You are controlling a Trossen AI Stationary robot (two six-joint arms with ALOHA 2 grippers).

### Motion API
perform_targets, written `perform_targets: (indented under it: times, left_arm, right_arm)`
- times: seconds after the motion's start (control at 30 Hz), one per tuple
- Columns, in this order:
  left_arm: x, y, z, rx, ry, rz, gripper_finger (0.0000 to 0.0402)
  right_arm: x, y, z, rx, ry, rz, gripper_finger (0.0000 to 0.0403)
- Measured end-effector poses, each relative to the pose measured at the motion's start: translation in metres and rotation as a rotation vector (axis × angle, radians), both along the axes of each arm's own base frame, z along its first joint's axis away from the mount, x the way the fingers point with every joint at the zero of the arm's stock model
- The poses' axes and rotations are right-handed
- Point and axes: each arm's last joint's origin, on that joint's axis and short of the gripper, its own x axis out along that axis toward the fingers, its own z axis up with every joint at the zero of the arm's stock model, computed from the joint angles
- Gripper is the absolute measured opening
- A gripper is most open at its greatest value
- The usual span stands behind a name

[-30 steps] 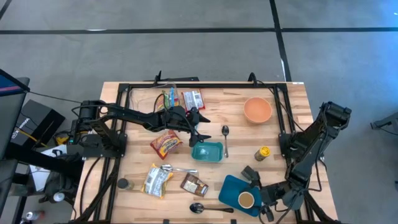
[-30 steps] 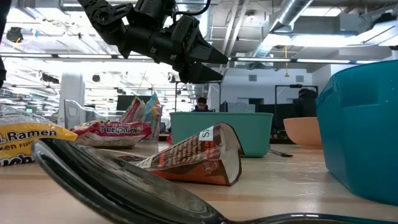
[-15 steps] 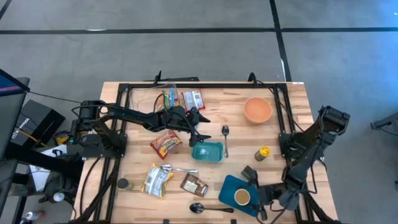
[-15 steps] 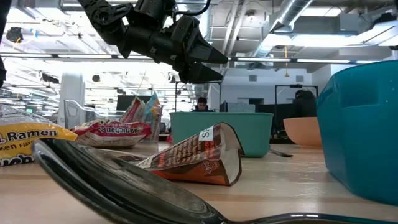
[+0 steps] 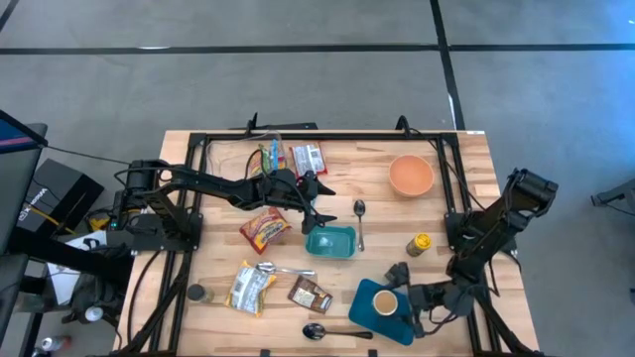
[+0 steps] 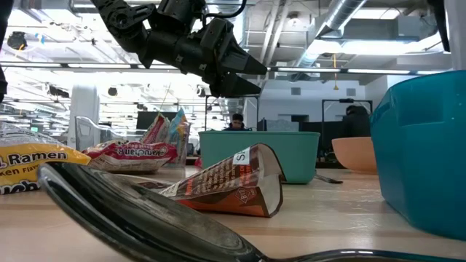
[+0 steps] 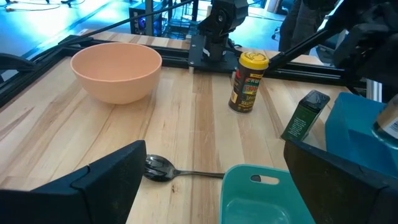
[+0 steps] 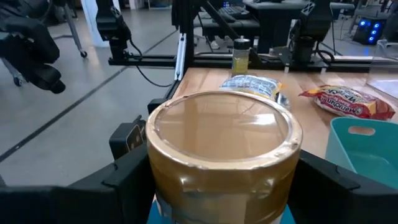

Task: Pick & Place Food Item
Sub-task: Put the gold seasoning bottle into the blue bin

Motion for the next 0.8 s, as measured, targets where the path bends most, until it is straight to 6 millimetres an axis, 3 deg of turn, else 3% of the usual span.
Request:
perform_targets:
  times: [0.23,0.8]
  left_arm:
    - [0.000,0.000,0.000,0.000,0.000,0.000,0.0374]
    - [0.000,0.000,0.000,0.000,0.000,0.000,0.0374]
  right_arm:
    - [0.007,0.004,-0.019,0.000,0.005,-0.016,0.0281]
    - [0.023,0.012,-0.039,-0.012,0.001,-0.045,0.0281]
